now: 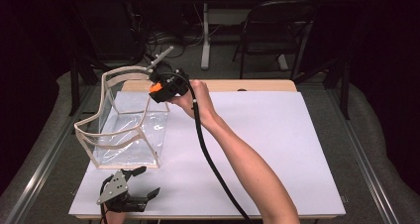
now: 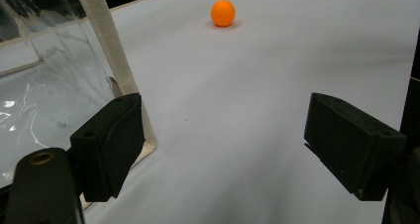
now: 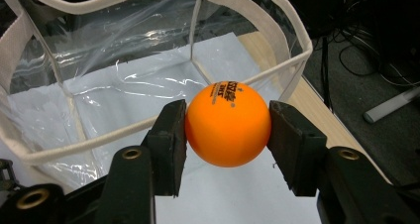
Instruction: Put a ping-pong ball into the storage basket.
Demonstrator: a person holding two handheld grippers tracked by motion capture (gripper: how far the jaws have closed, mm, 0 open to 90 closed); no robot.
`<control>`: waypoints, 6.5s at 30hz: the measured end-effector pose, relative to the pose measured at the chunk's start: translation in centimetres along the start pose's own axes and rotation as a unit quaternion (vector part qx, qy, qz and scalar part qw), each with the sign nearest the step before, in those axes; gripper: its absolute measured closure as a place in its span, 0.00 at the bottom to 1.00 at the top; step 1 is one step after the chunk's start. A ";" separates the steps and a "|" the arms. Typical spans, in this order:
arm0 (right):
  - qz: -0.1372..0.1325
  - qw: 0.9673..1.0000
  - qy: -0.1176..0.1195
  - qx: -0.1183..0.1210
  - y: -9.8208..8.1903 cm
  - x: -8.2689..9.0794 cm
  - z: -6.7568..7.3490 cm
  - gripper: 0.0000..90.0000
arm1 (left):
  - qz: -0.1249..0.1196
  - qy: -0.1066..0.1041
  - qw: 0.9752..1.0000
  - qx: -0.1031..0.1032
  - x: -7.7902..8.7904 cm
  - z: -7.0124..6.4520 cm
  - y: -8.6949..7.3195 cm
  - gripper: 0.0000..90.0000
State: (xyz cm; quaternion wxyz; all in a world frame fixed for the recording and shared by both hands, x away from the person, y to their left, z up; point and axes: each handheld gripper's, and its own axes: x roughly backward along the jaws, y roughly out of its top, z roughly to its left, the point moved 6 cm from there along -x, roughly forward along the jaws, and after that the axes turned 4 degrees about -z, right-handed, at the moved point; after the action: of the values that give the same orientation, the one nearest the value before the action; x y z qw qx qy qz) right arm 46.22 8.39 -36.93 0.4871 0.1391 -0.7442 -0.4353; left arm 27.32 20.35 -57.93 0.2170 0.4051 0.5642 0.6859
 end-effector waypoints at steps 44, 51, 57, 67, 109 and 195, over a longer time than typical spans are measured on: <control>-0.052 0.999 -0.004 0.001 2.2 -2.3 1.9 0.56 | -0.002 0.000 1.000 -0.001 0.1 0.1 0.0 0.18; -0.054 0.999 -0.002 0.004 2.3 -2.8 2.4 0.56 | 0.000 0.002 1.000 -0.002 0.1 0.1 0.0 0.17; -0.054 0.999 0.000 0.002 2.3 -3.2 2.7 0.56 | -0.002 0.000 1.000 -0.002 0.1 0.1 0.0 0.18; -0.056 0.998 0.005 0.001 2.3 -3.7 3.0 0.56 | 0.000 0.002 1.000 -0.003 0.1 0.1 0.0 0.18; -0.026 0.999 0.025 0.002 0.6 -5.4 3.8 0.53 | 0.000 -0.002 1.000 -0.001 0.0 0.0 0.0 0.18; -0.013 0.996 0.036 -0.083 -19.2 1.6 1.0 0.01 | 0.005 -0.002 1.000 -0.003 -0.1 0.0 -0.1 0.18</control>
State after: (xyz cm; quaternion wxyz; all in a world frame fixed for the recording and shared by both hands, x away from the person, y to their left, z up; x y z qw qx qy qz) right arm 40.45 -3.23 -51.13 0.5178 0.1230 -0.6858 -0.4964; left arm 27.40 20.31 -58.05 0.2162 0.4086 0.5600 0.6876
